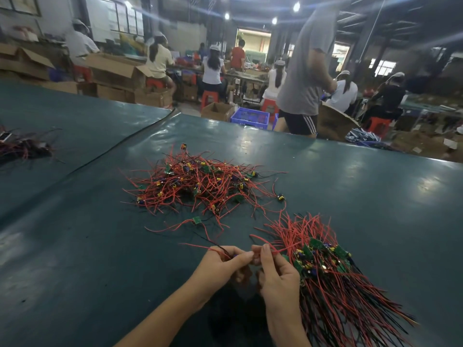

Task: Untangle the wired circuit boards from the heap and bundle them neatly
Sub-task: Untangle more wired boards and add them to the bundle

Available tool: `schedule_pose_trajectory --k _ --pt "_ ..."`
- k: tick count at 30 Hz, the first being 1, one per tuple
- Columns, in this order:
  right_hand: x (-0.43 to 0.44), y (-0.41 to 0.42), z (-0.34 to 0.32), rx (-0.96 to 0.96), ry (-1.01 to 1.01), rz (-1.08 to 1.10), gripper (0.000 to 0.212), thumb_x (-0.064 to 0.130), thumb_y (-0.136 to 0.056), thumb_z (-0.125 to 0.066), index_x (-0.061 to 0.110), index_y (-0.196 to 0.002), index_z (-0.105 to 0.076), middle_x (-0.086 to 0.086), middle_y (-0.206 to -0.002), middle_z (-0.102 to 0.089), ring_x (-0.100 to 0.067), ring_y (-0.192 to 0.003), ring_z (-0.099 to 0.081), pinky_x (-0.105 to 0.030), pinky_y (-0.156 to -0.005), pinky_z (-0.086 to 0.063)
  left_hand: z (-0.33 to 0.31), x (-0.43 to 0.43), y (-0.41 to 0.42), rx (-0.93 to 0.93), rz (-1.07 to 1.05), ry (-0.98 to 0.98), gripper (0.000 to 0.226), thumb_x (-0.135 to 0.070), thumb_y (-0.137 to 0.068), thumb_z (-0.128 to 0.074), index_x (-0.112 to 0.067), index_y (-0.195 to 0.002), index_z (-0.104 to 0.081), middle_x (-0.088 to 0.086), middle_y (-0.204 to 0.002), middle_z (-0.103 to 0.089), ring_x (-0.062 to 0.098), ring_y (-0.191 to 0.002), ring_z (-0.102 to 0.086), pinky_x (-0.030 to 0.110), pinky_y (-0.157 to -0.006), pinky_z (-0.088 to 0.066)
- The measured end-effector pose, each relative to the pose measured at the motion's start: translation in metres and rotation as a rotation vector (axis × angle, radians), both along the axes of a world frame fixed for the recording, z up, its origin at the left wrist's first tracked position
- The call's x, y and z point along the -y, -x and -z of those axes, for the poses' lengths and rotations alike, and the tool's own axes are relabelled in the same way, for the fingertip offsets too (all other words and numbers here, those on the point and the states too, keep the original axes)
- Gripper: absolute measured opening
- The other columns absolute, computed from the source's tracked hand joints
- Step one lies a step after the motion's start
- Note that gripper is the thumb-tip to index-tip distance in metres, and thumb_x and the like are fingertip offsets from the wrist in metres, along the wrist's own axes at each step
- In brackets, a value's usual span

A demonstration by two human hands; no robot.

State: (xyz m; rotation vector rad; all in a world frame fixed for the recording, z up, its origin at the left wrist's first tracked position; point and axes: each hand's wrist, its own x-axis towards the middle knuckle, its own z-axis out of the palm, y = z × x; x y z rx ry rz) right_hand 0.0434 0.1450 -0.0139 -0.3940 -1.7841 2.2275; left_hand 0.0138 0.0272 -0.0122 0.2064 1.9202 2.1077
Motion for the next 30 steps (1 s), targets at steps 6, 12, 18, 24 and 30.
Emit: schedule_pose_trajectory --k 6,12,18,24,30 --pt "0.001 -0.003 -0.005 -0.023 0.002 -0.084 0.03 0.036 -0.084 -0.057 0.02 -0.073 -0.079 -0.008 -0.075 -0.075 -0.018 -0.07 -0.073 -0.028 -0.061 -0.06 0.0 -0.002 -0.005 0.039 0.071 -0.091 0.04 -0.014 -0.093 -0.058 -0.022 -0.054 -0.061 0.0 -0.055 -0.06 0.009 -0.049 -0.056 0.019 -0.051 -0.045" --pt "-0.017 0.005 -0.011 -0.04 0.11 0.116 0.033 0.022 -0.097 -0.054 0.012 -0.075 -0.077 0.004 -0.052 -0.047 -0.003 -0.039 -0.033 -0.016 -0.036 -0.029 -0.005 0.0 -0.002 -0.173 0.049 -0.136 0.028 -0.015 -0.082 -0.065 -0.015 -0.055 -0.058 0.005 -0.048 -0.053 0.014 -0.044 -0.05 0.02 -0.051 -0.043" --pt "-0.027 0.011 -0.007 -0.054 0.204 0.228 0.027 0.025 -0.098 -0.054 0.01 -0.087 -0.074 0.006 -0.053 -0.041 -0.002 -0.037 -0.029 -0.016 -0.033 -0.027 -0.004 -0.001 -0.001 -0.216 0.07 -0.143 0.022 -0.014 -0.079 -0.062 -0.009 -0.058 -0.055 0.007 -0.049 -0.053 0.013 -0.043 -0.05 0.021 -0.051 -0.043" --pt "-0.012 0.007 0.001 -0.022 0.005 0.079 0.026 0.042 -0.079 -0.067 0.019 -0.072 -0.077 0.006 -0.053 -0.051 -0.006 -0.047 -0.044 -0.021 -0.046 -0.038 -0.001 0.0 -0.001 -0.195 0.023 -0.129 0.022 -0.013 -0.082 -0.064 -0.011 -0.062 -0.058 0.007 -0.052 -0.055 0.015 -0.047 -0.05 0.024 -0.053 -0.046" --pt "-0.007 0.009 0.001 0.002 -0.041 0.104 0.029 0.022 -0.094 -0.061 0.026 -0.073 -0.08 0.01 -0.05 -0.05 -0.005 -0.045 -0.04 -0.018 -0.042 -0.035 -0.002 0.003 0.0 -0.205 0.072 -0.026 0.024 -0.008 -0.084 -0.066 -0.007 -0.063 -0.056 0.007 -0.052 -0.054 0.012 -0.045 -0.052 0.022 -0.053 -0.045"
